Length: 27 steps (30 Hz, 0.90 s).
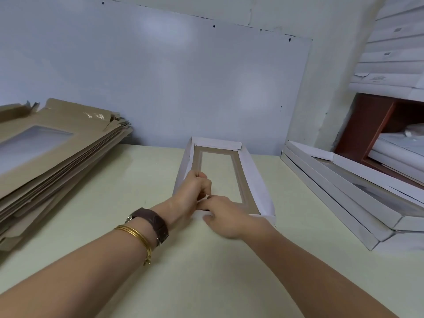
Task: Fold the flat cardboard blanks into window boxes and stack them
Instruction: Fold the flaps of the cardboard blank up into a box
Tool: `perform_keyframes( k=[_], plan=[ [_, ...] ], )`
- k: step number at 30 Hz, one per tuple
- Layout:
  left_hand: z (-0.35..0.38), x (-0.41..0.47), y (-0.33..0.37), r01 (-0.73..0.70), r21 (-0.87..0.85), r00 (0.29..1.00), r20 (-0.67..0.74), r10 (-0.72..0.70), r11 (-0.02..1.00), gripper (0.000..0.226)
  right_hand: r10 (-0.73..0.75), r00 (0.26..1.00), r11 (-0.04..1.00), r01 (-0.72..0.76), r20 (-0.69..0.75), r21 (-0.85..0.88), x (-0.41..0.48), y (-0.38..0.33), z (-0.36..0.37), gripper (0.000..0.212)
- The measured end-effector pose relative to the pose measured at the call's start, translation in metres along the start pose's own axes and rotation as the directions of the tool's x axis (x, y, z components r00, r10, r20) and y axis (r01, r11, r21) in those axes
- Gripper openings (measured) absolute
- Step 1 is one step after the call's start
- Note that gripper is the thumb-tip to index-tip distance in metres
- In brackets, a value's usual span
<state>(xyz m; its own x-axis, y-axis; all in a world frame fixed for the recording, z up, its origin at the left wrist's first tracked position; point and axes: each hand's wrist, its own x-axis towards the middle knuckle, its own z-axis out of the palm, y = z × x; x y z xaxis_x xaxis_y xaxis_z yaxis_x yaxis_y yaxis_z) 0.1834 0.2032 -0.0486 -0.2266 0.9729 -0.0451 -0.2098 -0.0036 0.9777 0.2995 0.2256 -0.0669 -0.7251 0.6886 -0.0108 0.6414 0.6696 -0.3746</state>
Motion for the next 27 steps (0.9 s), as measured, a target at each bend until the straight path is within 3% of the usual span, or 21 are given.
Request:
perform_keyframes(
  k=[3, 5, 7, 9, 11, 14, 19, 27],
  plan=[
    [-0.011, 0.008, 0.007, -0.131, 0.186, 0.99, -0.016, 0.137, 0.974, 0.014, 0.025, 1.0, 0.998, -0.025, -0.011, -0.065, 0.0, 0.0, 0.001, 0.029],
    [-0.022, 0.019, 0.011, -0.204, 0.433, 0.957, -0.103, 0.273, 0.878, 0.018, 0.043, 0.999, 0.996, -0.045, -0.027, -0.079, -0.001, 0.0, 0.003, 0.037],
    [-0.034, 0.028, 0.013, -0.186, 0.723, 0.911, -0.126, 0.392, 0.665, 0.02, 0.06, 0.998, 0.995, -0.062, -0.029, -0.074, -0.002, 0.0, 0.004, 0.039],
    [-0.045, 0.036, 0.011, -0.081, 0.896, 0.926, -0.095, 0.365, 0.437, 0.013, 0.073, 0.997, 0.995, -0.073, -0.012, -0.071, -0.001, -0.001, 0.003, 0.036],
    [-0.054, 0.041, 0.008, 0.036, 0.943, 0.968, -0.116, 0.224, 0.33, 0.011, 0.074, 0.997, 0.994, -0.073, 0.011, -0.082, 0.0, -0.002, 0.001, 0.028],
    [-0.059, 0.042, 0.004, 0.084, 0.95, 0.99, -0.113, 0.081, 0.301, 0.021, 0.062, 0.997, 0.995, -0.058, 0.048, -0.081, -0.001, -0.001, 0.0, 0.026],
    [-0.052, 0.039, 0.0, 0.103, 0.969, 0.992, -0.117, 0.048, 0.226, 0.032, 0.044, 0.997, 0.995, -0.037, 0.071, -0.097, -0.001, -0.001, 0.001, 0.05],
    [-0.037, 0.039, 0.007, 0.148, 0.979, 0.989, -0.148, -0.011, 0.137, 0.026, 0.034, 0.996, 0.994, -0.026, 0.082, -0.105, 0.001, -0.001, 0.002, 0.056]
  ],
)
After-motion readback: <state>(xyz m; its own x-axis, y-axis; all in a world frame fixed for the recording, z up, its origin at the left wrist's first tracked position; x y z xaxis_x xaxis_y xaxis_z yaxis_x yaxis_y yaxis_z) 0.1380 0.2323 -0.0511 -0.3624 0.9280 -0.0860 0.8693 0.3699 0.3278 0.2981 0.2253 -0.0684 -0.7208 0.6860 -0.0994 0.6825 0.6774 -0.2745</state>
